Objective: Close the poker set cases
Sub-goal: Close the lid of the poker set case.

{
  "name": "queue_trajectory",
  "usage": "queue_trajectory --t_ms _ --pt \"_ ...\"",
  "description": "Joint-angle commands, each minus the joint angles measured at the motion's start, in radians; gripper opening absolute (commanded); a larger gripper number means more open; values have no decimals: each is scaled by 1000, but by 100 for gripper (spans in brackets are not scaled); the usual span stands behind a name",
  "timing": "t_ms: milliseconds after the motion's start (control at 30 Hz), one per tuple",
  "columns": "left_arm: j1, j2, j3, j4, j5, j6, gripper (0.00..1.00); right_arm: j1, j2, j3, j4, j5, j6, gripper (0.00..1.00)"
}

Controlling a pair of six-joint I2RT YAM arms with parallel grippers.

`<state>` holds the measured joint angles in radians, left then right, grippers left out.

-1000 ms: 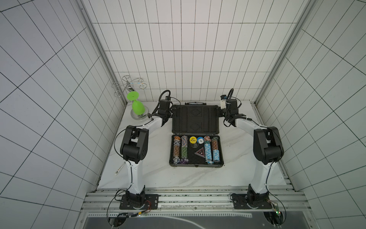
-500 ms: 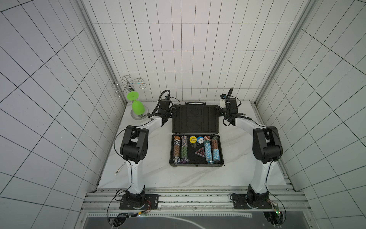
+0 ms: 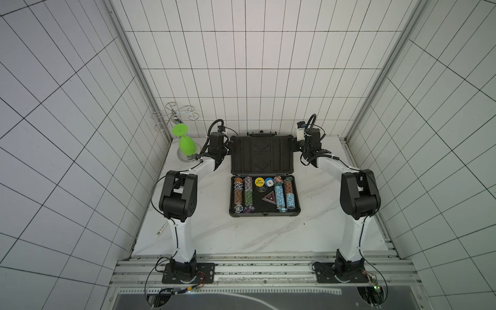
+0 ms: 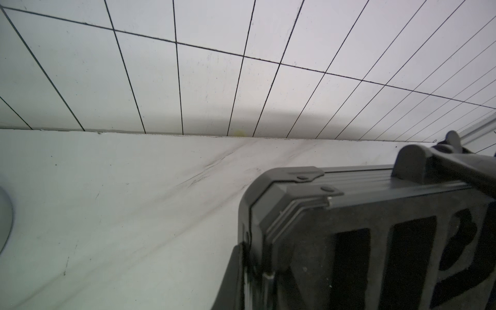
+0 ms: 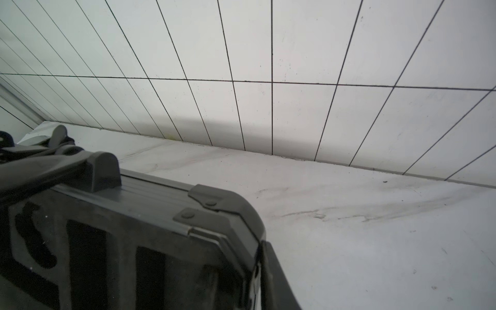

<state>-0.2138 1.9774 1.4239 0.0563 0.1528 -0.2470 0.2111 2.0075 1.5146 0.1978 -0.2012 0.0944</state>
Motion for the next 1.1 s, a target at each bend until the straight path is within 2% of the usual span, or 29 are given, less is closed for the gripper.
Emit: queue_trajectory --t_ms 0,367,500,667,933,1067 --pt "-2 -129 -54 107 165 -22 0 10 -151 -23 198 -109 -2 3" --pt "-59 -367 -294 112 94 61 0 23 -417 -338 201 -129 -26 2" --pt "-93 -460 -398 111 46 78 0 36 -518 -487 179 -65 -23 2" --pt "-165 -567 -516 62 -73 78 0 59 -651 -662 147 14 -4 2" --pt "-270 -693 -627 -38 -192 22 0 132 -865 -846 48 130 50 2" --pt "-319 -716 -660 -102 -244 -11 0 170 -959 -931 -5 200 137 2"
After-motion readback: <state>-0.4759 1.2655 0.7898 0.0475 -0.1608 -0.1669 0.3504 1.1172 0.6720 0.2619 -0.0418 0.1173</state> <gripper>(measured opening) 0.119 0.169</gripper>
